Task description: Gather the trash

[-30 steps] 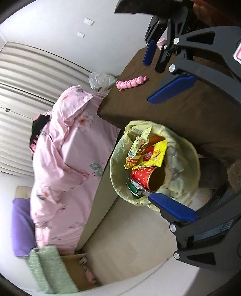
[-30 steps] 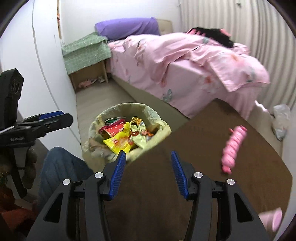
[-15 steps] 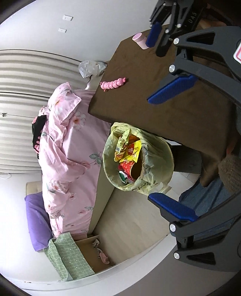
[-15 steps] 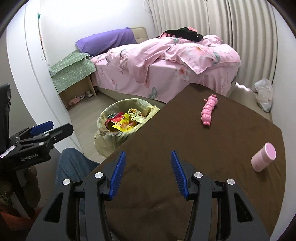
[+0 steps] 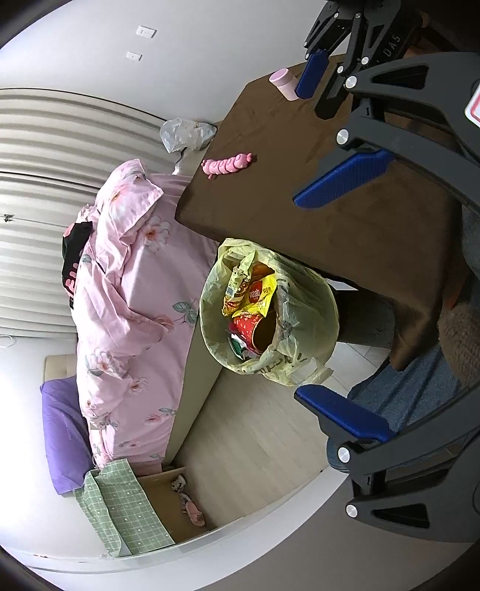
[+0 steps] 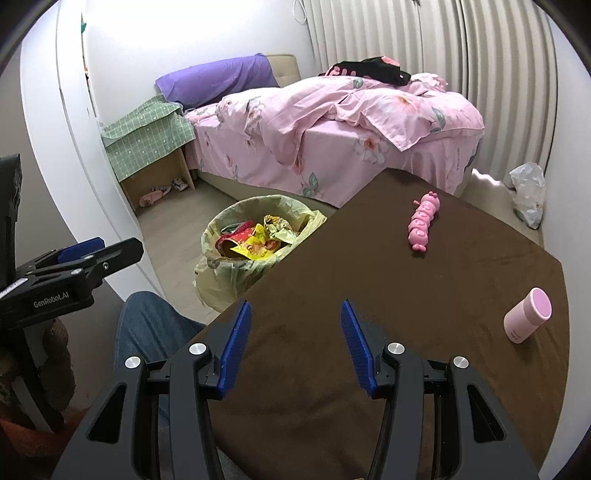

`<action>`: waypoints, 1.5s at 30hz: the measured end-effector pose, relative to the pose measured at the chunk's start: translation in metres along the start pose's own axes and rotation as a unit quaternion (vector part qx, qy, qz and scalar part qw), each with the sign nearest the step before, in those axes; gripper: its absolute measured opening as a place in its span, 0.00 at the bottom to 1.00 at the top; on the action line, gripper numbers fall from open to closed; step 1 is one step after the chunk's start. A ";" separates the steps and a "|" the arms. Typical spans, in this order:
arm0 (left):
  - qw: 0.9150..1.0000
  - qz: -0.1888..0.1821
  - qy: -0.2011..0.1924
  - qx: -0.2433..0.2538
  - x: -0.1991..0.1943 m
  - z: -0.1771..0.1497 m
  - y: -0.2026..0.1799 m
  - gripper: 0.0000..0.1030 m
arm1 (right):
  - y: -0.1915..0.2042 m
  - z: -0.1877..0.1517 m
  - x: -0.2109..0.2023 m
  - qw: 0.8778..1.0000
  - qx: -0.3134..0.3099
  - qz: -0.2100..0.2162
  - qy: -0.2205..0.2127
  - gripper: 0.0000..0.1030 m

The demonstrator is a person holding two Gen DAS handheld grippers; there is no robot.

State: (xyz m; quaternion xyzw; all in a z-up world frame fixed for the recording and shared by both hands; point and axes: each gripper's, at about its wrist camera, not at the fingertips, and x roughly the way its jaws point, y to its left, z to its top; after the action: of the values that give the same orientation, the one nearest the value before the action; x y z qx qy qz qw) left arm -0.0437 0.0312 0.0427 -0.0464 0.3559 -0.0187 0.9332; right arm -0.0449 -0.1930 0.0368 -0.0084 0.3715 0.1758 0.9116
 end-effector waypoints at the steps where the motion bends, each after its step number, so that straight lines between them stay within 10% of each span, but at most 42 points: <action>1: 1.000 0.001 0.000 0.000 0.000 0.000 0.000 0.89 | 0.001 0.000 0.001 1.000 -0.001 0.000 0.000 0.46; 45: 1.000 0.002 0.007 -0.002 0.003 -0.007 0.010 0.89 | 0.006 -0.003 0.008 1.000 0.002 0.003 0.003 0.46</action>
State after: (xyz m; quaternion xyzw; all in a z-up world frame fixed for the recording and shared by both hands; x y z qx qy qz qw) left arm -0.0462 0.0402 0.0344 -0.0477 0.3624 -0.0158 0.9307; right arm -0.0433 -0.1851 0.0303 -0.0061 0.3744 0.1776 0.9101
